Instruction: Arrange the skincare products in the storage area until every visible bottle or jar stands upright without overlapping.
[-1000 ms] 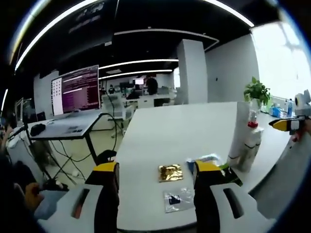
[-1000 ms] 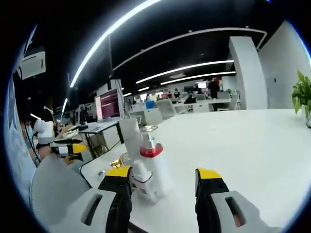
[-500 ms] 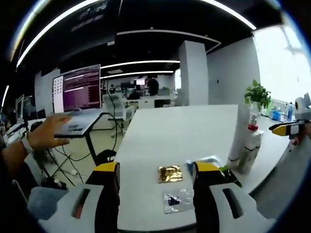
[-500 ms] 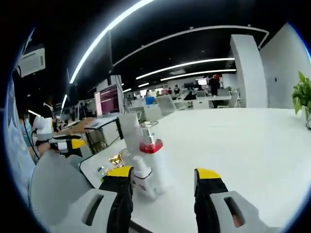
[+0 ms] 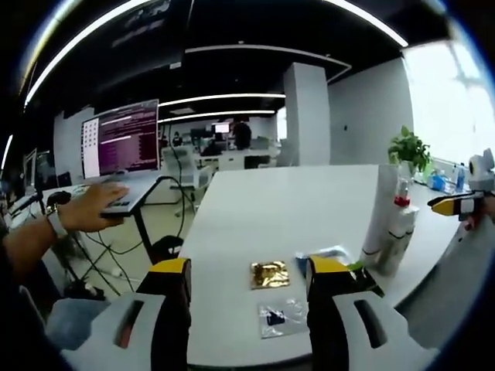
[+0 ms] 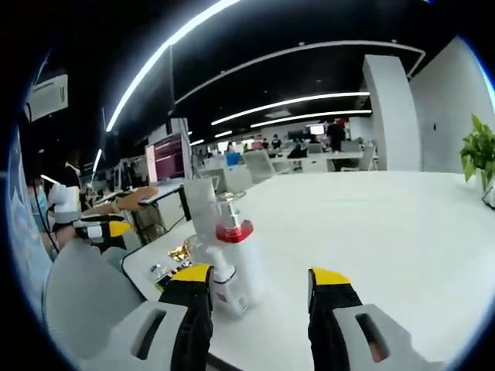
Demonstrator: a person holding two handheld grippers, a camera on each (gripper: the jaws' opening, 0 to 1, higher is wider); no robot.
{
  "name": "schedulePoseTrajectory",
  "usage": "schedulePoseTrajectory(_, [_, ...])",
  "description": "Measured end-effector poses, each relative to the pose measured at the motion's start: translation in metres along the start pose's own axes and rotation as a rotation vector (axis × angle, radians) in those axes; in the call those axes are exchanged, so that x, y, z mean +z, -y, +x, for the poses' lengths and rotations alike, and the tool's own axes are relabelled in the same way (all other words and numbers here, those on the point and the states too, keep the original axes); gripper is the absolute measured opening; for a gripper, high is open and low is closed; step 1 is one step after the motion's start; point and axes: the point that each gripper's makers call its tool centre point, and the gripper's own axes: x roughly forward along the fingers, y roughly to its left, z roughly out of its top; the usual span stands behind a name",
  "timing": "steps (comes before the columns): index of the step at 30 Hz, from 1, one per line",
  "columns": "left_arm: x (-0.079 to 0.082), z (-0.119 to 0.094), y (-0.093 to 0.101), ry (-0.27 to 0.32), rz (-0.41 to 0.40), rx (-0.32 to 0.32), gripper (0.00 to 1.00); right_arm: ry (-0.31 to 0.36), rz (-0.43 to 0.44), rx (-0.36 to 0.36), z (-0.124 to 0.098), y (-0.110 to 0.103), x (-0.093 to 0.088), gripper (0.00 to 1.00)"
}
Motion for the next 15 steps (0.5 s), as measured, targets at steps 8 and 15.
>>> schedulePoseTrajectory(8, [-0.003, 0.001, -0.002, -0.011, -0.001, 0.005, 0.55, -0.023, -0.012, -0.037, -0.001, 0.006, -0.004, 0.47])
schedulePoseTrajectory(15, [-0.005, 0.0, -0.001, -0.032, -0.001, 0.014, 0.57, -0.068, -0.037, -0.045, -0.001, 0.007, -0.012, 0.47])
